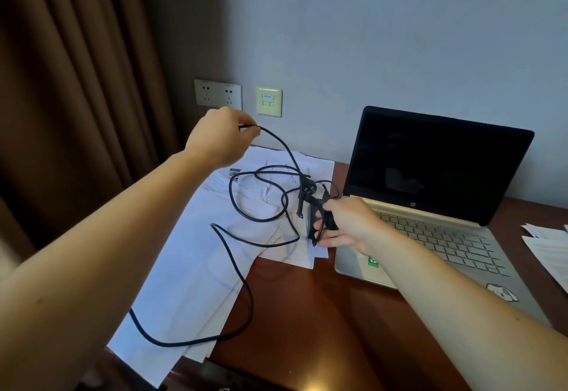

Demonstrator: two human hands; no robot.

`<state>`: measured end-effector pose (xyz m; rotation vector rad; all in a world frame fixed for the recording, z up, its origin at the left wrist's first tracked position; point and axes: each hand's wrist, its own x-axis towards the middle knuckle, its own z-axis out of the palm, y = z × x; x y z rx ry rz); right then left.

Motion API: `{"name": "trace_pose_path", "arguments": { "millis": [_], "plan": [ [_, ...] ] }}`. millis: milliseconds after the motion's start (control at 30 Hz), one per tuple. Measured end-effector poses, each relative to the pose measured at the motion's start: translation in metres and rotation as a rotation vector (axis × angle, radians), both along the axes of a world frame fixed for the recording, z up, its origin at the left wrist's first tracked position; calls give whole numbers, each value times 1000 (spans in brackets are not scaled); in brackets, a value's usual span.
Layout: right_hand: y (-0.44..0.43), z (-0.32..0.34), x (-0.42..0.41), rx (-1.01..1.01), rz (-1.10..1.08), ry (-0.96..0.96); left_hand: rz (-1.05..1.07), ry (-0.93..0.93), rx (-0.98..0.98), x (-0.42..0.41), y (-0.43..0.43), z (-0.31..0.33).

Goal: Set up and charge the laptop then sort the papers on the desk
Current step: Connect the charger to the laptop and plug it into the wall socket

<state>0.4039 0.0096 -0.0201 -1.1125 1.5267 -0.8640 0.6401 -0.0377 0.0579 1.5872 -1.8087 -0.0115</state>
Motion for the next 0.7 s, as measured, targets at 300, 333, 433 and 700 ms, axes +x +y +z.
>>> {"name": "trace_pose_path", "arguments": {
  "millis": [300,333,433,700],
  "plan": [
    [1,2,6,14,-141,-99,209,-352,154,15,10,5],
    [-1,0,7,-5,-165,-98,206,-371,161,15,11,4],
    [-4,-5,9,-64,-247,-34,180,-433,191,14,16,4],
    [-10,-6,8,-68,-179,37,72,-449,293,-27,13,-38]
  ]
}}
